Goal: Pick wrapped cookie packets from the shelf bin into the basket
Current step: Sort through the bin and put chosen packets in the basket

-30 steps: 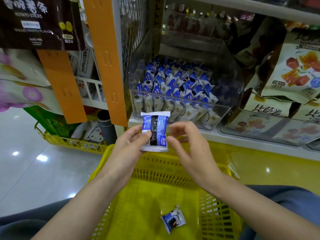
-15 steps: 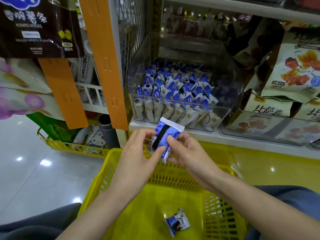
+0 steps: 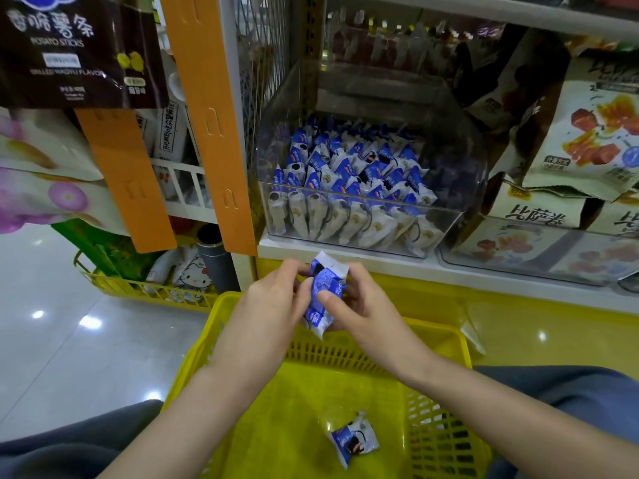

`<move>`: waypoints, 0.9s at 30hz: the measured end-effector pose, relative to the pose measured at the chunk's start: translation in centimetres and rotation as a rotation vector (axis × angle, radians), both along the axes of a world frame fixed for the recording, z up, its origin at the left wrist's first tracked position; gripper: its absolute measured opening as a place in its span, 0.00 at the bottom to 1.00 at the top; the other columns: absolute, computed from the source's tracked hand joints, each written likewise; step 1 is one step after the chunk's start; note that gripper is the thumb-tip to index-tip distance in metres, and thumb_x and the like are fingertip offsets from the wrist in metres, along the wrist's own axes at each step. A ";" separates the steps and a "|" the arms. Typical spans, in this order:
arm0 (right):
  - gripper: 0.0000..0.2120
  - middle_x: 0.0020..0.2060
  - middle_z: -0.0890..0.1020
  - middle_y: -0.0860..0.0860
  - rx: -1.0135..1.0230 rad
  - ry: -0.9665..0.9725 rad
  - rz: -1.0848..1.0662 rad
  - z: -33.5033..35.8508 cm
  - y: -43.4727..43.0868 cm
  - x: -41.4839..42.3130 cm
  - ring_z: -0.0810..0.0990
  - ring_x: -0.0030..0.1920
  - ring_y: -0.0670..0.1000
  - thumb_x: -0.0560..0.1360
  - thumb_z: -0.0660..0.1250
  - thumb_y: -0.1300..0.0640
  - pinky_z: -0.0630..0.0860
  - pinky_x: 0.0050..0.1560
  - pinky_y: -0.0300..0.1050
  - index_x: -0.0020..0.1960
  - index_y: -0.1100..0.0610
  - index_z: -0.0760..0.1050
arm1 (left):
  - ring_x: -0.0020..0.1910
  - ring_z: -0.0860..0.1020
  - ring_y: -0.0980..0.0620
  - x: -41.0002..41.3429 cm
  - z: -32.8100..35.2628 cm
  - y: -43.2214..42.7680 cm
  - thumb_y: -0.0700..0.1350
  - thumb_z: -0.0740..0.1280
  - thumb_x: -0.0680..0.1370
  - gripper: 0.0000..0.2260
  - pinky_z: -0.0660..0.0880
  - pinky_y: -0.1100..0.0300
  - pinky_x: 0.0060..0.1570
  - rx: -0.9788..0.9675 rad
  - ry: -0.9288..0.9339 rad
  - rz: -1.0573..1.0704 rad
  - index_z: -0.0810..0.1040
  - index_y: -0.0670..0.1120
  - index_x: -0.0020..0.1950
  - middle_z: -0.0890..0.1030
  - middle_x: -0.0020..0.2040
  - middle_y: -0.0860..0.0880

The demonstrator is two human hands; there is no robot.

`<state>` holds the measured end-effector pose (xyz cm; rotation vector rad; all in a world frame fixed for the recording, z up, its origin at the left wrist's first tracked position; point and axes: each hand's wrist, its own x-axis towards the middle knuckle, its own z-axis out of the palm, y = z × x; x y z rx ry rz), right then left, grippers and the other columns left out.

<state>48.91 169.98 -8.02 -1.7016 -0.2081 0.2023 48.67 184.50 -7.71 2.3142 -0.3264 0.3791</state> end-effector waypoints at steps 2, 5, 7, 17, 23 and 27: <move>0.10 0.48 0.81 0.48 -0.054 -0.041 0.020 -0.2 -0.1 -0.1 0.81 0.49 0.54 0.76 0.65 0.58 0.80 0.46 0.54 0.54 0.46 0.69 | 0.38 0.77 0.48 0.0 0.2 0.0 0.45 0.61 0.78 0.07 0.75 0.48 0.37 0.051 -0.010 0.005 0.74 0.44 0.52 0.79 0.40 0.48; 0.11 0.48 0.81 0.46 -0.078 -0.065 0.042 0.0 -0.1 -0.1 0.81 0.50 0.51 0.76 0.66 0.57 0.81 0.45 0.50 0.55 0.45 0.70 | 0.36 0.77 0.50 0.0 0.1 0.0 0.44 0.59 0.79 0.05 0.73 0.52 0.36 -0.014 0.024 0.022 0.74 0.45 0.51 0.80 0.39 0.48; 0.12 0.49 0.81 0.47 -0.092 -0.064 0.032 -0.1 -0.1 -0.1 0.80 0.51 0.51 0.76 0.65 0.56 0.81 0.46 0.50 0.57 0.46 0.70 | 0.37 0.77 0.55 0.2 0.0 0.1 0.44 0.60 0.79 0.04 0.73 0.60 0.36 -0.100 0.085 0.026 0.74 0.47 0.49 0.80 0.39 0.50; 0.13 0.49 0.80 0.48 0.005 0.021 -0.061 -0.1 -0.5 0.8 0.80 0.43 0.40 0.74 0.67 0.57 0.77 0.42 0.37 0.54 0.47 0.68 | 0.46 0.79 0.58 0.4 0.2 -0.5 0.32 0.61 0.76 0.15 0.76 0.67 0.44 -0.331 0.322 -0.075 0.75 0.48 0.57 0.81 0.46 0.53; 0.21 0.50 0.77 0.45 -0.294 -0.173 -0.138 0.0 -1.0 1.3 0.76 0.51 0.41 0.66 0.73 0.50 0.74 0.53 0.37 0.53 0.47 0.66 | 0.52 0.79 0.60 -0.5 1.6 -1.2 0.42 0.65 0.75 0.12 0.74 0.66 0.54 -0.769 0.610 -0.254 0.74 0.48 0.59 0.81 0.50 0.54; 0.25 0.51 0.72 0.48 -0.542 -0.338 -0.107 -0.1 -0.9 0.9 0.73 0.51 0.47 0.65 0.74 0.51 0.73 0.51 0.43 0.56 0.53 0.67 | 0.45 0.78 0.61 -0.5 1.0 -1.7 0.43 0.64 0.76 0.08 0.74 0.65 0.49 -0.653 0.483 -0.179 0.76 0.49 0.55 0.80 0.45 0.54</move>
